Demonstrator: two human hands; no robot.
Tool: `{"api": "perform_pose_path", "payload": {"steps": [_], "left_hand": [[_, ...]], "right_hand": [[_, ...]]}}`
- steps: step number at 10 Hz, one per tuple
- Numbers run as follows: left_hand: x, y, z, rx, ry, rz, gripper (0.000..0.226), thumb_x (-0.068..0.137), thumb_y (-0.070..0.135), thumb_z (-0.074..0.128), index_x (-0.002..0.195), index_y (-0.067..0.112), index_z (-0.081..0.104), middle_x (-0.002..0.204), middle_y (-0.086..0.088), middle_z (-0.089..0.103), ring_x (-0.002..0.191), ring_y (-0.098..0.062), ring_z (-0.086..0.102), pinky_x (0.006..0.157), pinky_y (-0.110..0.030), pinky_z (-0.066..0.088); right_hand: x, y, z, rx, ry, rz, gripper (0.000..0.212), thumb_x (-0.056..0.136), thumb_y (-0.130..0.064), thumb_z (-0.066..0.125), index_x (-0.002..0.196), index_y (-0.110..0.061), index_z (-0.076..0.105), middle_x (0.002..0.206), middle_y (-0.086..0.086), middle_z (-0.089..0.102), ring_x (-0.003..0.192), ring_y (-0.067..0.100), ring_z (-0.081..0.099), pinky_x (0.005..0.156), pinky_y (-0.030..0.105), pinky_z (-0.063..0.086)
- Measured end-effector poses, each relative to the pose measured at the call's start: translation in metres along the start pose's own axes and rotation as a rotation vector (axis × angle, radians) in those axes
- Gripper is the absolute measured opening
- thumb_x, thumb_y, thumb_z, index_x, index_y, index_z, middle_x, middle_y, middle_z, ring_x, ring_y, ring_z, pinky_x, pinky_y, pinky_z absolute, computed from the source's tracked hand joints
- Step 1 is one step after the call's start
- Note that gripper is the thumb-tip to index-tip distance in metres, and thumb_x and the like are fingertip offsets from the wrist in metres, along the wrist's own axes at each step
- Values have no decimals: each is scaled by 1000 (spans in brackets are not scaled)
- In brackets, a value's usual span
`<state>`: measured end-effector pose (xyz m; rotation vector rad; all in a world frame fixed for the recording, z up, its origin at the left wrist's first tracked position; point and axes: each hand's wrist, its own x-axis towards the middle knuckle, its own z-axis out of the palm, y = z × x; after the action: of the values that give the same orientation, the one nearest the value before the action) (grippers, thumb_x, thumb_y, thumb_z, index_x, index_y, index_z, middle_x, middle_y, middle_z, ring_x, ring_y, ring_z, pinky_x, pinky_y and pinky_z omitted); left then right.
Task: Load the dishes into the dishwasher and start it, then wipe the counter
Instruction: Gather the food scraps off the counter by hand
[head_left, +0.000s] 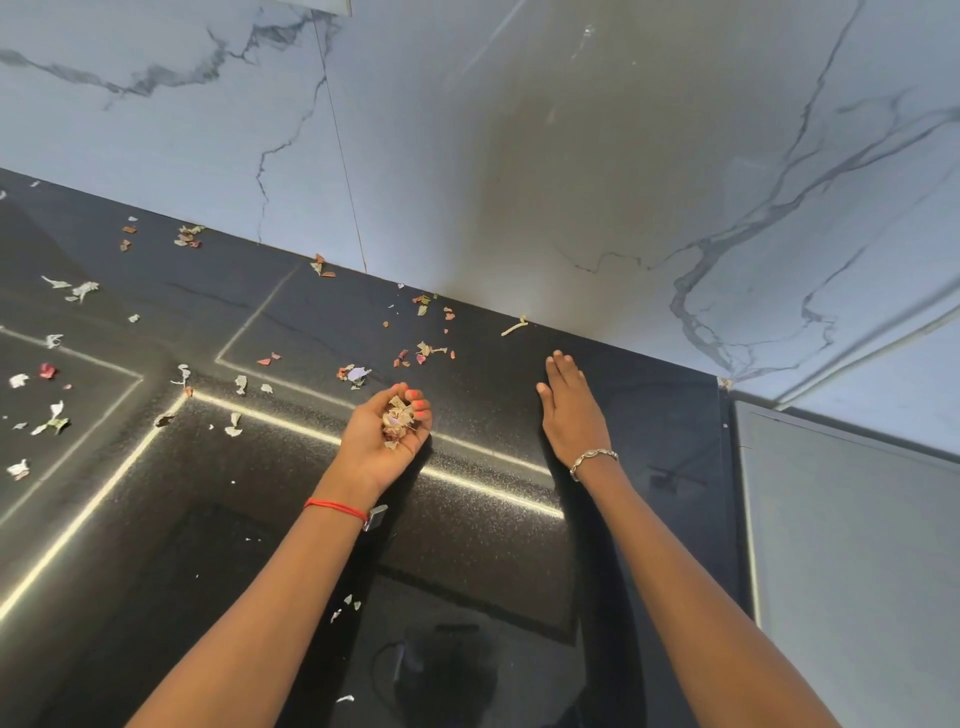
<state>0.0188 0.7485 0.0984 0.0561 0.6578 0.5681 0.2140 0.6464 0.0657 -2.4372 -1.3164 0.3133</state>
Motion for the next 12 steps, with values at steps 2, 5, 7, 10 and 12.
{"api": "perform_pose_path", "payload": {"steps": [2, 5, 7, 10, 12], "left_hand": [[-14, -7, 0, -5, 8, -8, 22, 95, 12, 39, 76, 9, 48, 59, -3, 50, 47, -12, 49, 44, -19, 44], [-34, -27, -6, 25, -3, -53, 23, 96, 11, 38, 74, 9, 47, 57, -4, 50, 46, -13, 49, 43, -20, 44], [-38, -41, -9, 36, -12, -84, 23, 96, 11, 39, 75, 8, 49, 56, -5, 51, 45, -14, 50, 43, -21, 46], [-34, -62, -5, 84, -10, -106, 32, 99, 14, 35, 87, -2, 60, 74, -16, 69, 63, -24, 70, 58, -33, 58], [-29, -67, 0, 31, -62, -114, 38, 100, 15, 29, 90, 0, 62, 79, -14, 69, 73, -24, 69, 85, -35, 51]], "right_hand": [[-30, -11, 2, 148, 84, 66, 42, 100, -5, 33, 142, 1, 31, 153, 6, 25, 143, 14, 17, 109, 14, 7], [-88, -3, 2, 60, 207, 67, 43, 90, 14, 37, 131, 4, 48, 138, 14, 45, 128, 23, 44, 104, 12, 19], [-92, 0, -6, 181, 366, 108, 27, 84, 16, 47, 98, 6, 69, 103, 17, 65, 92, 30, 63, 90, 16, 42], [-101, -100, -27, 1072, 207, 287, 16, 78, 6, 65, 91, 0, 73, 86, 6, 71, 77, 5, 64, 77, 13, 52], [-85, -140, 16, 1221, 611, 309, 34, 93, -3, 41, 77, -14, 70, 94, 8, 68, 75, 1, 65, 95, 14, 41]]}}
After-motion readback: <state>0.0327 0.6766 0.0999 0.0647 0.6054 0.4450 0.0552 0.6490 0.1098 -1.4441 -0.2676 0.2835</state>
